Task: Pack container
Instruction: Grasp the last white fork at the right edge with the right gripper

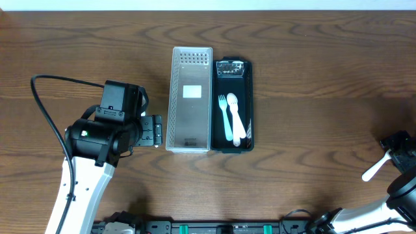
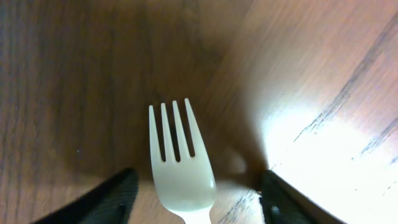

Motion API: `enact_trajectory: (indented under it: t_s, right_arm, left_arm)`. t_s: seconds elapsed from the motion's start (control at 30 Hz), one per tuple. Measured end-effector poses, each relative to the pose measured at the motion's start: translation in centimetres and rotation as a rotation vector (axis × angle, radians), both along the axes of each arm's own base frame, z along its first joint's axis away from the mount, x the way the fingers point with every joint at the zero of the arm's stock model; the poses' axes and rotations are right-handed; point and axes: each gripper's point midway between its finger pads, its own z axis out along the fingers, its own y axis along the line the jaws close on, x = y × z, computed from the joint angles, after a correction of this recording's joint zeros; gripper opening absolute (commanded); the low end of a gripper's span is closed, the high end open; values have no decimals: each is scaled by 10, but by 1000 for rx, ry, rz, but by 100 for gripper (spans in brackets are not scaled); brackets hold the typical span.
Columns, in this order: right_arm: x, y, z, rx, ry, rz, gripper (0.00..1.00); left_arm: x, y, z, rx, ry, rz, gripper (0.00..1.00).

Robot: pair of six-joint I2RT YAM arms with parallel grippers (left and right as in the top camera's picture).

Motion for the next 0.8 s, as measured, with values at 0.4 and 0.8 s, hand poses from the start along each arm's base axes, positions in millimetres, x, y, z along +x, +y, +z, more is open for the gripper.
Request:
enact_trajectory:
  t_s: [0.4, 0.8]
  right_arm:
    - [0, 0, 0, -1, -4, -3, 22]
    - [27, 44, 6, 112, -31, 106, 21]
  left_arm:
    - [0, 0, 0, 0, 0, 0, 85]
    - [0, 0, 0, 0, 0, 0, 85]
